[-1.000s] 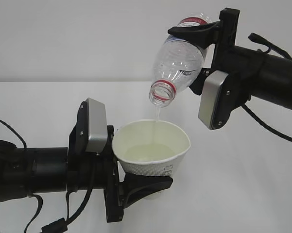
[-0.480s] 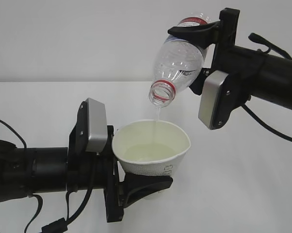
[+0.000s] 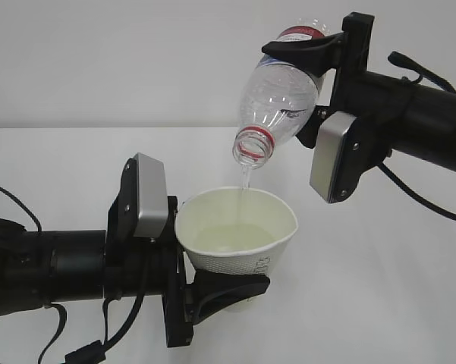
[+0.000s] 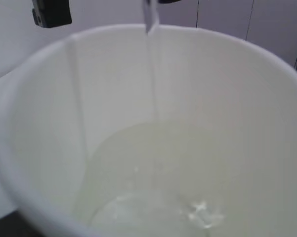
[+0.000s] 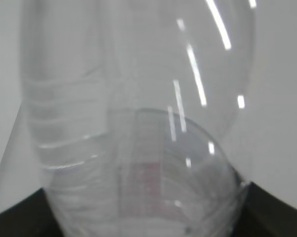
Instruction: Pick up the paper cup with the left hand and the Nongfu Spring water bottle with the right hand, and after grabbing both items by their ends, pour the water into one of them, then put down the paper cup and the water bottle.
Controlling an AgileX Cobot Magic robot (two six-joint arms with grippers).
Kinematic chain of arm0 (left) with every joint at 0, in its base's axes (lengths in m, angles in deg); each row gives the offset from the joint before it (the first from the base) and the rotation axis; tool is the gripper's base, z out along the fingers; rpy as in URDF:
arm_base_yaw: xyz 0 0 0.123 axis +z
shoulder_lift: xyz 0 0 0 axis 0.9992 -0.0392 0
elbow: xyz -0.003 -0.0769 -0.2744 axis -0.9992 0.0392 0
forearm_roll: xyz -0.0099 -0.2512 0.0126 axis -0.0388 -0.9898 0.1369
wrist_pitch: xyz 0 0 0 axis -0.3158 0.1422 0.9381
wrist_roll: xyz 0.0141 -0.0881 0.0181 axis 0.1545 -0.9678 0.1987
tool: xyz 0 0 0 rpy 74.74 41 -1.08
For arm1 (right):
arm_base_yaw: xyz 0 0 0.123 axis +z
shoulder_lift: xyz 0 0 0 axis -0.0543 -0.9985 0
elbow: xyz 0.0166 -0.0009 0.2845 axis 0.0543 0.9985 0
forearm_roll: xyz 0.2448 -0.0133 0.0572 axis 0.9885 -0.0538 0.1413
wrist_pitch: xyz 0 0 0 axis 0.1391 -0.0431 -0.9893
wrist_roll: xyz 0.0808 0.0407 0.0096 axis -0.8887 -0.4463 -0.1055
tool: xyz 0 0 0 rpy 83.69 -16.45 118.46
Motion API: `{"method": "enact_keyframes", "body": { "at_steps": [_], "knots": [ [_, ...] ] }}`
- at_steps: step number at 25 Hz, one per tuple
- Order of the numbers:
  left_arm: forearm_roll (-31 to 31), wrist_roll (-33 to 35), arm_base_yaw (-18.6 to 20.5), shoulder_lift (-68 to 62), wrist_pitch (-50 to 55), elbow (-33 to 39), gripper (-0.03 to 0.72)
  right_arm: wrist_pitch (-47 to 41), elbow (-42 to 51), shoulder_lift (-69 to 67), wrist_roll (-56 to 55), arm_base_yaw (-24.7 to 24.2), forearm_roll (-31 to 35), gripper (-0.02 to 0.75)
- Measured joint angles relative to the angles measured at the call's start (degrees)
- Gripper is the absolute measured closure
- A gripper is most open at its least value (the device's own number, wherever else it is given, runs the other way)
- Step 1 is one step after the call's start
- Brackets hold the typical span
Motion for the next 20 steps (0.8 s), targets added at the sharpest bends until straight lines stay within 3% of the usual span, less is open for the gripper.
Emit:
{"method": "enact_keyframes", "body": {
  "at_steps": [20],
  "knots": [
    [0.0, 0.0, 0.0, 0.0, 0.0, 0.0, 0.196, 0.1, 0.0, 0.0, 0.2, 0.0, 0.0, 0.253]
  ]
}}
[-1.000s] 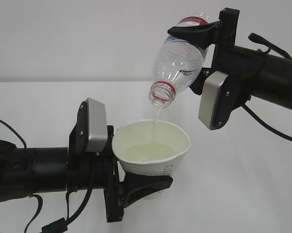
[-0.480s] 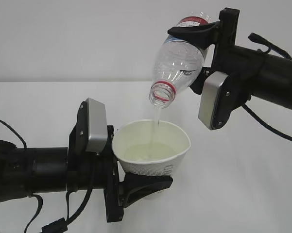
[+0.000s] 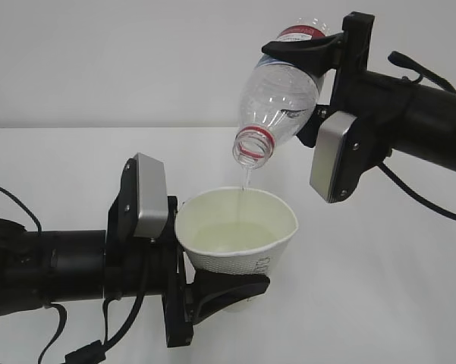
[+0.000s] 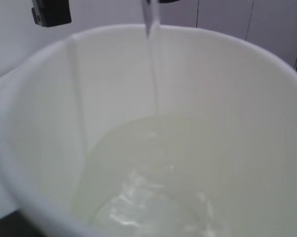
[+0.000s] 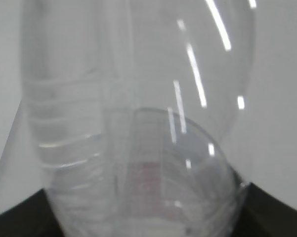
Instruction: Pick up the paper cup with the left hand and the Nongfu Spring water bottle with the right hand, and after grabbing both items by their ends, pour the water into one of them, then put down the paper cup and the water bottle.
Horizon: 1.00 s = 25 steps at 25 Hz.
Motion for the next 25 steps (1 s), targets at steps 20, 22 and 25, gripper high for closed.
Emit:
{"method": "enact_keyframes", "body": {
  "at_steps": [20, 22, 25],
  "knots": [
    [0.0, 0.0, 0.0, 0.0, 0.1, 0.0, 0.196, 0.2, 0.0, 0.0, 1.0, 0.0, 0.5, 0.253],
    [0.0, 0.0, 0.0, 0.0, 0.1, 0.0, 0.197, 0.2, 0.0, 0.0, 1.0, 0.0, 0.5, 0.253],
    [0.0, 0.0, 0.0, 0.0, 0.2, 0.0, 0.197, 0.2, 0.0, 0.0, 1.0, 0.0, 0.6, 0.253]
  ]
}}
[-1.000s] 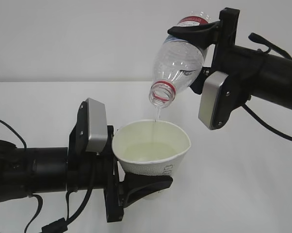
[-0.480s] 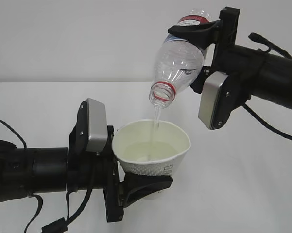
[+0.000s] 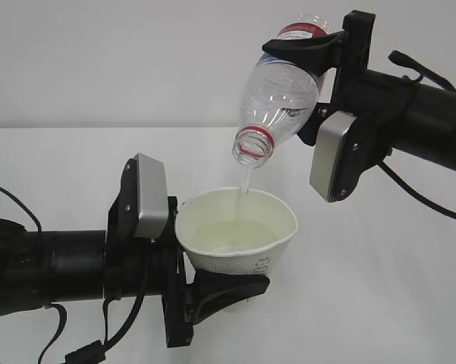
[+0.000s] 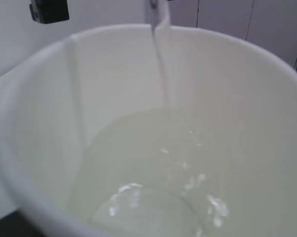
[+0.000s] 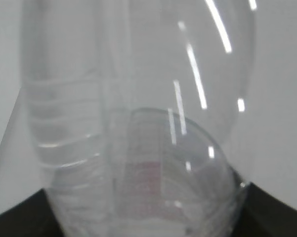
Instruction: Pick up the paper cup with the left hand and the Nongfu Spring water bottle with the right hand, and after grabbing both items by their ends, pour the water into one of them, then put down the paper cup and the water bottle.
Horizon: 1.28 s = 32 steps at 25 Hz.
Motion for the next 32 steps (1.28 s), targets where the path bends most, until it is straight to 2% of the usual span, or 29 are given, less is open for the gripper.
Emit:
{"method": "enact_keyframes", "body": {
  "at_steps": [27, 32],
  "knots": [
    [-0.2, 0.0, 0.0, 0.0, 0.5, 0.0, 0.197, 0.0, 0.0, 0.0, 0.2, 0.0, 0.0, 0.253],
    [-0.2, 0.0, 0.0, 0.0, 0.5, 0.0, 0.197, 0.0, 0.0, 0.0, -2.9, 0.0, 0.0, 0.253]
  ]
}}
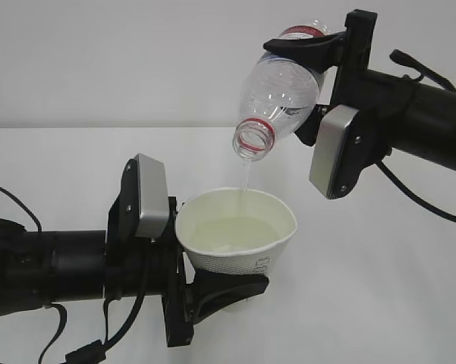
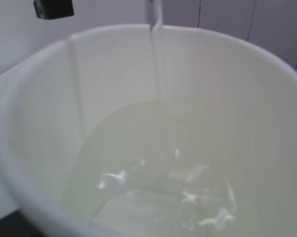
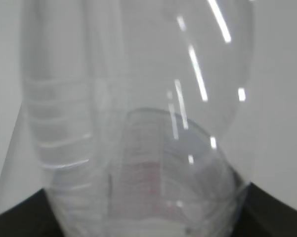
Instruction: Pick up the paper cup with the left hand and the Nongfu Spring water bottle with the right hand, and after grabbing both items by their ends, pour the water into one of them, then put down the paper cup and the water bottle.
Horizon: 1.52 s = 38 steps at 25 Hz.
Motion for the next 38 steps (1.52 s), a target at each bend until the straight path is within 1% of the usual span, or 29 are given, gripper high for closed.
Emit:
{"method": "enact_keyframes", "body": {
  "at_steps": [11, 17, 26, 34, 38],
  "knots": [
    [-0.8, 0.0, 0.0, -0.1, 0.2, 0.0, 0.197, 0.0, 0.0, 0.0, -8.0, 0.0, 0.0, 0.253],
    [-1.7, 0.0, 0.0, -0.3, 0.2, 0.0, 0.197, 0.0, 0.0, 0.0, -9.9, 0.0, 0.1, 0.253],
    [-1.7, 0.0, 0.0, -0.2, 0.2, 0.0, 0.197, 0.0, 0.0, 0.0, -15.6, 0.0, 0.1, 0.253],
    [-1.7, 0.0, 0.0, -0.2, 0.2, 0.0, 0.197, 0.0, 0.0, 0.0, -22.9, 0.0, 0.3, 0.253],
    [-1.7, 0.0, 0.0, -0.2, 0.2, 0.0, 0.197, 0.0, 0.0, 0.0, -27.7, 0.0, 1.5, 0.253]
  ]
}}
